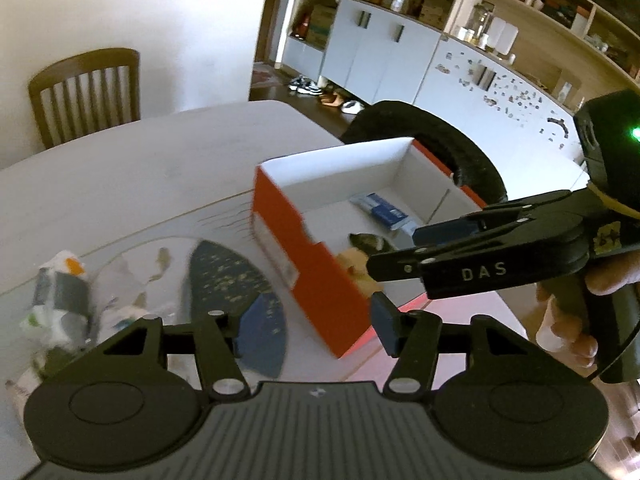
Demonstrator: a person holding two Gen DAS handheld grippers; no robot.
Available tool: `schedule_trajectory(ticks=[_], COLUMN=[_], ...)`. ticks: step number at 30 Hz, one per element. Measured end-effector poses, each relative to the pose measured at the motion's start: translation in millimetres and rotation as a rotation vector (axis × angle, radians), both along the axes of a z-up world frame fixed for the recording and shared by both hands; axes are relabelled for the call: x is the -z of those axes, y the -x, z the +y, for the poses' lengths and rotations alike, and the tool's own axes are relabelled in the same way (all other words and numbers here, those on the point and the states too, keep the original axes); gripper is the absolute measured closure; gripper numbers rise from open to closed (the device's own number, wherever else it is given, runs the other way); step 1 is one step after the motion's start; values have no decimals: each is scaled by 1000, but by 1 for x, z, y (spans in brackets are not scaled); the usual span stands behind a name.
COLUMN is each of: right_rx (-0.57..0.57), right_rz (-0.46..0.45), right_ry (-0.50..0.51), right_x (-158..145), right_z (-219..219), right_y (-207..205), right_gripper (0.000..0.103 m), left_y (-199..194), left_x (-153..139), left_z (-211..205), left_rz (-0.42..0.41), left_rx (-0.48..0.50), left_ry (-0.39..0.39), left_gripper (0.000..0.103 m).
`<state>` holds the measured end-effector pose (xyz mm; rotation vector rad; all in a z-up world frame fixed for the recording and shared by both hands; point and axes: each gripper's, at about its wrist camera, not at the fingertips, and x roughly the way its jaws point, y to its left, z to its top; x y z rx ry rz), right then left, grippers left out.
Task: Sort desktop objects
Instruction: 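Move both grippers back from the shoebox over the snack pile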
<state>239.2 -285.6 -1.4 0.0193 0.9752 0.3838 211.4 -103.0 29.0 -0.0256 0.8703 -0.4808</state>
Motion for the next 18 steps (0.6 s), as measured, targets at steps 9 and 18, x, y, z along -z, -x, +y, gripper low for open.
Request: schedule_trajectory(ticks=[9, 18], right_rx=[-16, -74], right_rz=[-9, -20], right_ry=[-12, -11], right_x=[-1, 2], right_z=[38, 76], right_y=[12, 18], right_gripper=[35, 31], left_y=[14, 22], left_x=[-1, 9], left_z=[43, 78], left_rz=[-19, -11], left_rx=[-41, -72], left_ry=[-31, -59], left_gripper=[34, 32])
